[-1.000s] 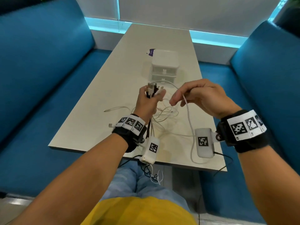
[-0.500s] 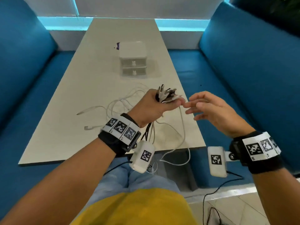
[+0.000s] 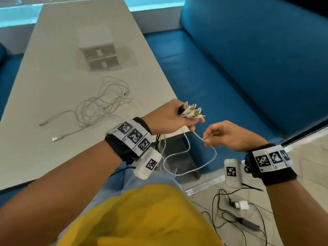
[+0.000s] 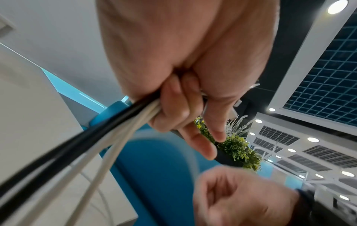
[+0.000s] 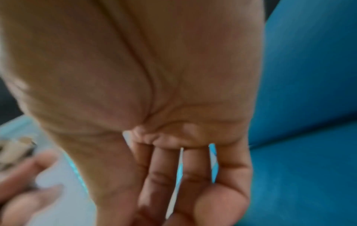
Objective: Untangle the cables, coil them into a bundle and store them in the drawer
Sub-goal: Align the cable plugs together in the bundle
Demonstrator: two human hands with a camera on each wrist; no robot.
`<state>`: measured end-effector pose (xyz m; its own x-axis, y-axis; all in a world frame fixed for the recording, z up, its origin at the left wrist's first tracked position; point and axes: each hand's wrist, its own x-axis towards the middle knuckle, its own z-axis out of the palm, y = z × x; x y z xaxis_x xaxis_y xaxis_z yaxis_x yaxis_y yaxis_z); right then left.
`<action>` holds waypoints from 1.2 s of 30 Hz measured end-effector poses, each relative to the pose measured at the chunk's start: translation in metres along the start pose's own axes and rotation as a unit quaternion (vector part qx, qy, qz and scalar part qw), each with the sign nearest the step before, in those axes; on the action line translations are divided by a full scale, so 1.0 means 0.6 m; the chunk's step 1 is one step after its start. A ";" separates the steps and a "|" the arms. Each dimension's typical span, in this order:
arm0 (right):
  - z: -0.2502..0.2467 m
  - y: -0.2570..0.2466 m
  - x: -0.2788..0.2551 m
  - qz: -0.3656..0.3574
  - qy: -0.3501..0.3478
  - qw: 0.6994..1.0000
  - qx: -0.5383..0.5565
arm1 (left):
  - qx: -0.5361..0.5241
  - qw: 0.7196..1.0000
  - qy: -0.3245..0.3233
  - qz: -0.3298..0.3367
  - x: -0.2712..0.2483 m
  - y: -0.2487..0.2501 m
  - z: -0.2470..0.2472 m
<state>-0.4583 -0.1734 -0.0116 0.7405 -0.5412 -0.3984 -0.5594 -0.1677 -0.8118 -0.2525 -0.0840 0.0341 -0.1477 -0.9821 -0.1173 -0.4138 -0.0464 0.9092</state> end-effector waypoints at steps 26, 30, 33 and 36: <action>0.062 0.008 0.020 -0.061 -0.006 0.998 0.029 | -0.118 0.993 -0.012 0.029 0.029 0.034 0.058; 0.081 0.024 0.032 -0.067 0.001 0.996 0.056 | -0.172 0.985 -0.018 0.008 0.024 0.027 0.037; 0.090 0.020 0.042 -0.094 0.068 0.989 0.095 | -0.226 0.974 -0.031 -0.013 0.020 0.021 0.017; 0.092 0.013 0.058 -0.100 0.179 0.973 0.102 | -0.247 0.968 -0.039 -0.034 0.013 0.012 -0.002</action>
<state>-0.4166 -0.1483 -0.0554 0.6293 -0.7732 -0.0781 -0.3036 -0.1521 -0.9406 -0.2555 -0.0925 0.0405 -0.2109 -0.9578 -0.1951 0.0531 -0.2105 0.9762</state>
